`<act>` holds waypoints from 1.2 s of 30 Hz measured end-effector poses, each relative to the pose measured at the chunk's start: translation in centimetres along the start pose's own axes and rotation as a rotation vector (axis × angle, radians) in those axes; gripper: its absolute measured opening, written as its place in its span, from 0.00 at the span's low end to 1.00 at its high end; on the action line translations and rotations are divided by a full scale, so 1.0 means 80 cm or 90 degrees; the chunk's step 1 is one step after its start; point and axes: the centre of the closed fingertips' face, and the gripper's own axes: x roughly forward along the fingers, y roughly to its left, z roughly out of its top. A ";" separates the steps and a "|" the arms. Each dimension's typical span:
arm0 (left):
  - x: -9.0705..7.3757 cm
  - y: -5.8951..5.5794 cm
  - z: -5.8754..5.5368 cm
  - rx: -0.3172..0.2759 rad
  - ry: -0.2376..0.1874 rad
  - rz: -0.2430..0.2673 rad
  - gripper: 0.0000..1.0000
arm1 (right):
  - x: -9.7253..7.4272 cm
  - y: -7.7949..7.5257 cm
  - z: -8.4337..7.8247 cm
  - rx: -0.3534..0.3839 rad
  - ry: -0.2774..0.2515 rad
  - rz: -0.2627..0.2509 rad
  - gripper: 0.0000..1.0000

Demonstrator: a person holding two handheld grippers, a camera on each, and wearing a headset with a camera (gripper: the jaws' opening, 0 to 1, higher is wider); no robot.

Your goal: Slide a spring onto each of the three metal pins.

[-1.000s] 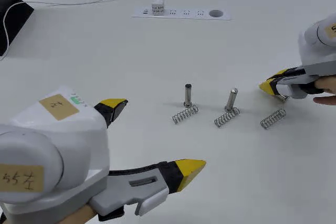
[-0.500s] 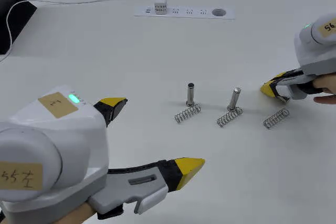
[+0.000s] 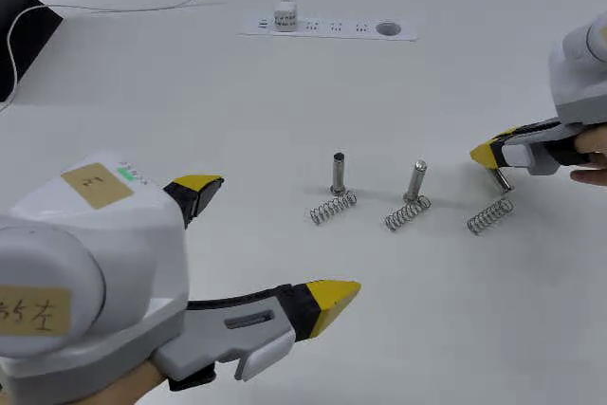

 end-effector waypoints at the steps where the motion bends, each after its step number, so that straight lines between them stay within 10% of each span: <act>1: 0.000 -0.001 0.001 0.001 -0.002 -0.001 0.88 | -0.004 0.000 0.000 -0.002 -0.002 -0.002 0.08; 36: -0.010 -0.006 0.009 0.020 -0.016 0.001 0.88 | -0.054 0.021 -0.022 -0.021 0.018 -0.050 0.09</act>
